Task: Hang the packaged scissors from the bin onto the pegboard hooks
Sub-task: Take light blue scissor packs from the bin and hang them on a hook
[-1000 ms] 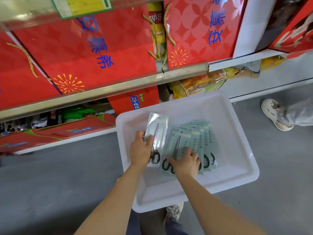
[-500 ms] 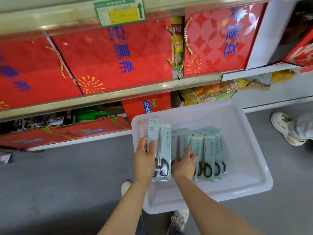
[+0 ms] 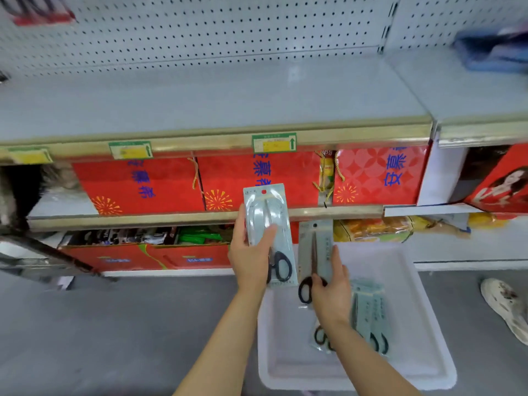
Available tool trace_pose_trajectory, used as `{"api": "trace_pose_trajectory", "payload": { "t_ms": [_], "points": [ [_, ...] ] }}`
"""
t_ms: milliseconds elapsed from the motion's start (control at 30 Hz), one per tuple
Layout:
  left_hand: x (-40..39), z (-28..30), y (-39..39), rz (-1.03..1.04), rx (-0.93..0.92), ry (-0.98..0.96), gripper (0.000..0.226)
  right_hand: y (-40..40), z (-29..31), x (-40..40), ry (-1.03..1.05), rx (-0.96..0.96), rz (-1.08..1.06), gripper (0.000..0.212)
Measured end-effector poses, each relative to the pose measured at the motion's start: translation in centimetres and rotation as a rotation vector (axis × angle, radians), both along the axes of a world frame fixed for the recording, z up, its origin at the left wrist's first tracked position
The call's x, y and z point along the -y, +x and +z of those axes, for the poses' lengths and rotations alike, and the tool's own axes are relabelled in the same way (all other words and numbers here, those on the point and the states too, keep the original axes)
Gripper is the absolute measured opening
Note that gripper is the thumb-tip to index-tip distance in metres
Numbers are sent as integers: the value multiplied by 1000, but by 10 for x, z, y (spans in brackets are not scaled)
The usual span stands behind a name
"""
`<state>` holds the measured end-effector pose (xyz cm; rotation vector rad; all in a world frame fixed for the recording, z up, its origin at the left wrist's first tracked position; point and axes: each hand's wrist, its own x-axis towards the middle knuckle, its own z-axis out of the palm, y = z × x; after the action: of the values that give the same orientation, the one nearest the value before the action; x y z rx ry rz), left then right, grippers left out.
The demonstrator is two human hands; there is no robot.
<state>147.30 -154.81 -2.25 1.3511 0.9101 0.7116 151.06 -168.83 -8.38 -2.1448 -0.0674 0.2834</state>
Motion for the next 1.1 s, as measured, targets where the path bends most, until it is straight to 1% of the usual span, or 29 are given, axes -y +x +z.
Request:
{"api": "trace_pose_trajectory", "payload": {
  "t_ms": [100, 267, 400, 500, 600, 733, 867, 1100],
  "points": [
    [-16, 44, 4, 46, 63, 67, 73, 14, 49, -19, 105, 115, 9, 75],
    [-48, 112, 8, 106, 164, 187, 75, 30, 132, -51, 323, 235, 38, 78],
    [-79, 170, 13, 128, 253, 272, 77, 34, 199, -79, 455, 360, 127, 69],
    [-106, 213, 15, 114, 329, 362, 77, 35, 242, -100, 533, 393, 136, 71],
    [-132, 254, 17, 168, 355, 431, 76, 33, 278, -125, 625, 417, 155, 72],
    [-168, 291, 19, 177, 424, 440, 76, 33, 316, -159, 682, 492, 173, 71],
    [-190, 322, 27, 157, 476, 445, 74, 33, 347, -190, 740, 590, 144, 67],
    [-227, 357, 53, 71, 509, 470, 76, 45, 380, -231, 775, 665, 133, 67]
  ]
}}
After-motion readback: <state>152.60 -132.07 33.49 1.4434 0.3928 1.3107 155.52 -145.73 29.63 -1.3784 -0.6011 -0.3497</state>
